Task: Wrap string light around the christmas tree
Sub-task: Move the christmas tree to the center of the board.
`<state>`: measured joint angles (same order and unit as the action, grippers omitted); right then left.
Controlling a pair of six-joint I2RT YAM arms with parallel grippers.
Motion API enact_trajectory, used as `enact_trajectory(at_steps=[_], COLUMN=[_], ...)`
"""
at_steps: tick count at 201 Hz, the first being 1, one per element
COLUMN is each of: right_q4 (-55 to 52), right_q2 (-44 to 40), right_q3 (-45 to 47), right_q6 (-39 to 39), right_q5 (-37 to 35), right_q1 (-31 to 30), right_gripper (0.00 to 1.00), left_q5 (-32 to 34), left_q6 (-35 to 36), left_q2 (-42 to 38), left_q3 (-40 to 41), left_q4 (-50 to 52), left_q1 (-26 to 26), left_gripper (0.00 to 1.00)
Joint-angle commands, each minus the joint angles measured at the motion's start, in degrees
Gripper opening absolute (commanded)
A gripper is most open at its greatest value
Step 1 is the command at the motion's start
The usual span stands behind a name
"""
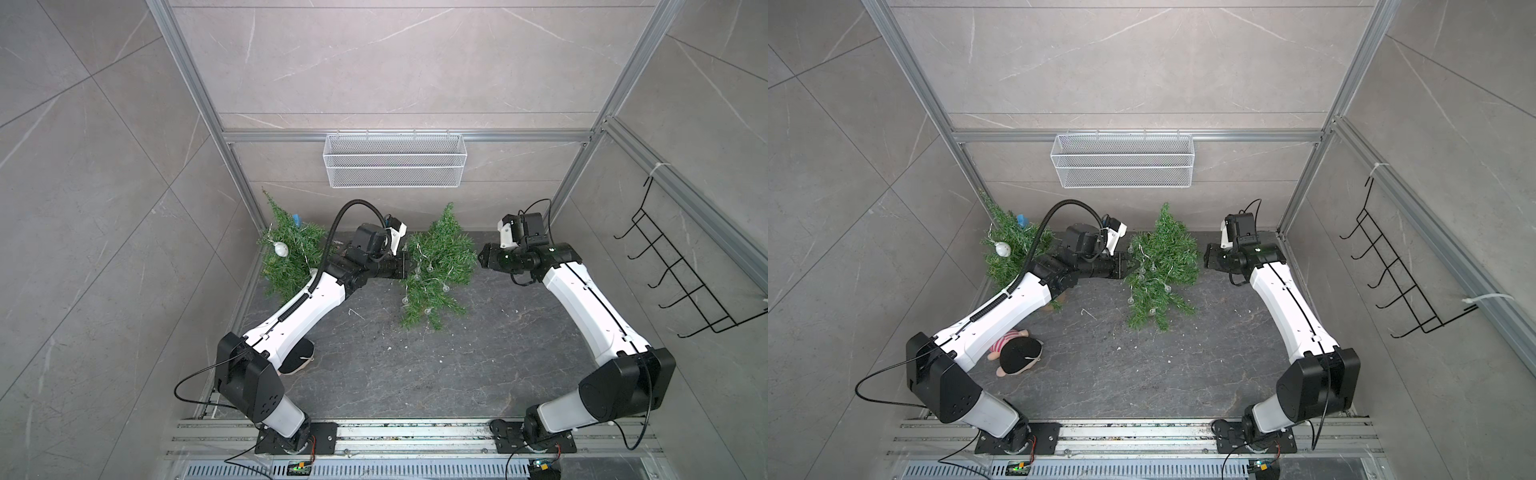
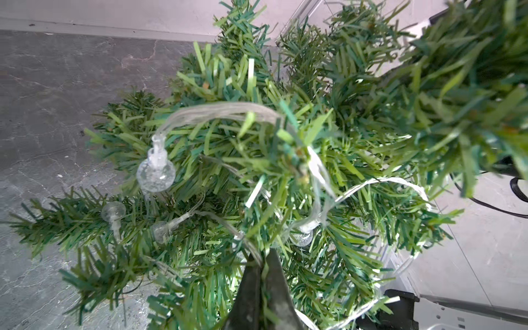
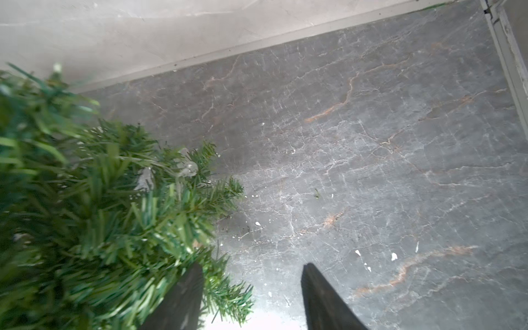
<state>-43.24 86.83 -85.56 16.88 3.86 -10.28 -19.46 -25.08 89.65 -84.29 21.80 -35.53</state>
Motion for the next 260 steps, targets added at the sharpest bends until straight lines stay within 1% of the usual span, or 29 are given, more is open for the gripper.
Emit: enact_trajectory(at_steps=[1, 31, 49, 75, 121, 172, 191, 260], right_q4=[1.6, 2.5, 3.1, 3.3, 4.2, 3.3, 3.9, 5.0], right_q2=[-0.7, -0.5, -0.6, -1.1, -3.4, -4.7, -4.8, -2.7], right_q3=[1.3, 1.2, 1.4, 1.3, 1.7, 3.4, 3.9, 3.3], right_q6=[0.4, 1.5, 1.9, 2.1, 2.5, 2.3, 2.6, 3.9], right_q5=[2.1, 6.4, 7.6, 8.7, 13.1, 15.8, 15.5, 14.9], right_q1=[-0.4, -0.4, -0.5, -0.7, -1.2, -1.6, -2.5, -5.9], right_gripper=[0.58, 0.58, 0.57, 0.57, 0.57, 0.57, 0.57, 0.56], left_q5=[1.0, 1.7, 1.8, 1.8, 1.6, 3.2, 3.2, 3.4], left_q6=[1.6, 2.2, 2.6, 2.9, 3.3, 4.5, 4.5, 5.0], left_q2=[-2.6, -3.3, -3.6, -3.8, -3.4, -5.2, -6.1, -8.4], left_q3=[-0.2, 0.1, 0.1, -0.1, -0.3, 0.8, 1.7, 4.2], left_q4=[-1.3, -0.6, -0.4, 0.1, 0.6, 2.4, 2.5, 3.4], left_q1=[0.1, 0.4, 0.6, 1.0, 1.1, 1.7, 1.8, 2.4], left_gripper=[0.10, 0.19, 0.22, 0.23, 0.23, 0.32, 0.34, 0.34])
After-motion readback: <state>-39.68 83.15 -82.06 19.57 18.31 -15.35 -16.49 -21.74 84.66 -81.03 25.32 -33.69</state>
